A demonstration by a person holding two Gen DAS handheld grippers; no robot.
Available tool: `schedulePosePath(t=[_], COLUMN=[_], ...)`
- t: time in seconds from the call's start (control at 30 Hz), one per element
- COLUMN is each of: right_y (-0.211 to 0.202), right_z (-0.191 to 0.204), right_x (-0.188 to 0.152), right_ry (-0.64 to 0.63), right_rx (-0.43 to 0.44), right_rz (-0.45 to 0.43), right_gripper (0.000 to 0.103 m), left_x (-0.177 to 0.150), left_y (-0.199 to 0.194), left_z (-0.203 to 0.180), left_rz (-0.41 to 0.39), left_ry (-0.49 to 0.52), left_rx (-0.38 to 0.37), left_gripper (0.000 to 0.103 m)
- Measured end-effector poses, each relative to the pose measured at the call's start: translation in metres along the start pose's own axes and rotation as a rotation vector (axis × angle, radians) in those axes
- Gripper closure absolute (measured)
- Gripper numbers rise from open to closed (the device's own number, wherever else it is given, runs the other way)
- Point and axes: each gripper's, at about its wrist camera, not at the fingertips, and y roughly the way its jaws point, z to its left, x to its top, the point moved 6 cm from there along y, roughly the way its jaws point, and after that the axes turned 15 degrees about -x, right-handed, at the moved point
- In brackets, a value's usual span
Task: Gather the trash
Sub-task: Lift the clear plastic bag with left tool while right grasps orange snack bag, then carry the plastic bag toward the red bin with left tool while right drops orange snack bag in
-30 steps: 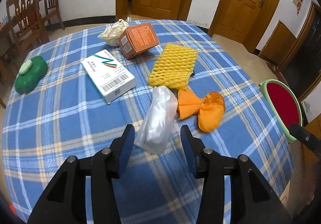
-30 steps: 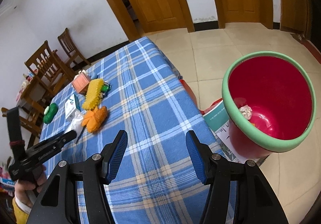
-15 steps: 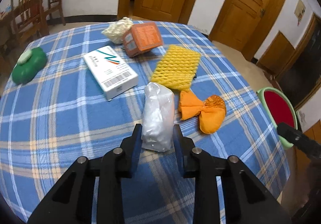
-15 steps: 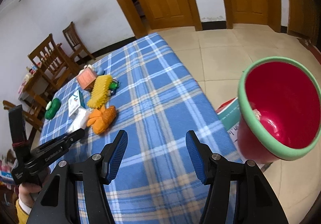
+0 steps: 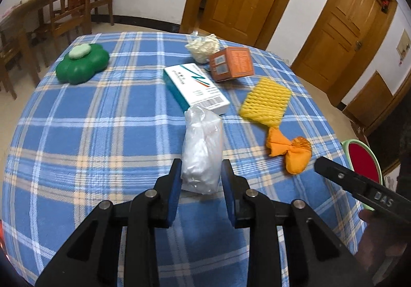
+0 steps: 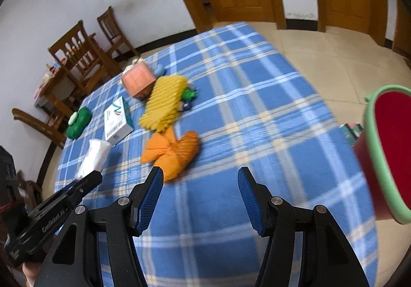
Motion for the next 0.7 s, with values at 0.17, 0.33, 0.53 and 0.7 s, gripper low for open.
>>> schedulePosePath(t=[0.17,0.33,0.53,0.7], right_y=[0.015,0.018,0.009,-0.008], right_z=[0.016,0.027,0.024,0.016], right_x=[0.003,-0.001,-0.009,-0.018], right_ry=[-0.021,-0.054,-0.077,-0.079], right_rx=[0.009,0.022,0.037,0.045], right_rz=[0.021,0.014,0.0,-0.019], right_gripper=[0.041,0.071,0.083,0.084], left_x=[-0.002,-0.003,-0.004,-0.005], left_y=[-0.002,-0.002,-0.004,-0.007], left_z=[0.008,0.008,-0.001,-0.015], left_rz=[-0.004,-0.005,-0.005,-0.008], left_ry=[-0.022,-0.031,-0.021,0.001], left_rx=[0.003,-0.001,-0.023,-0.044], left_gripper=[0.073,0.073,0.073,0.073])
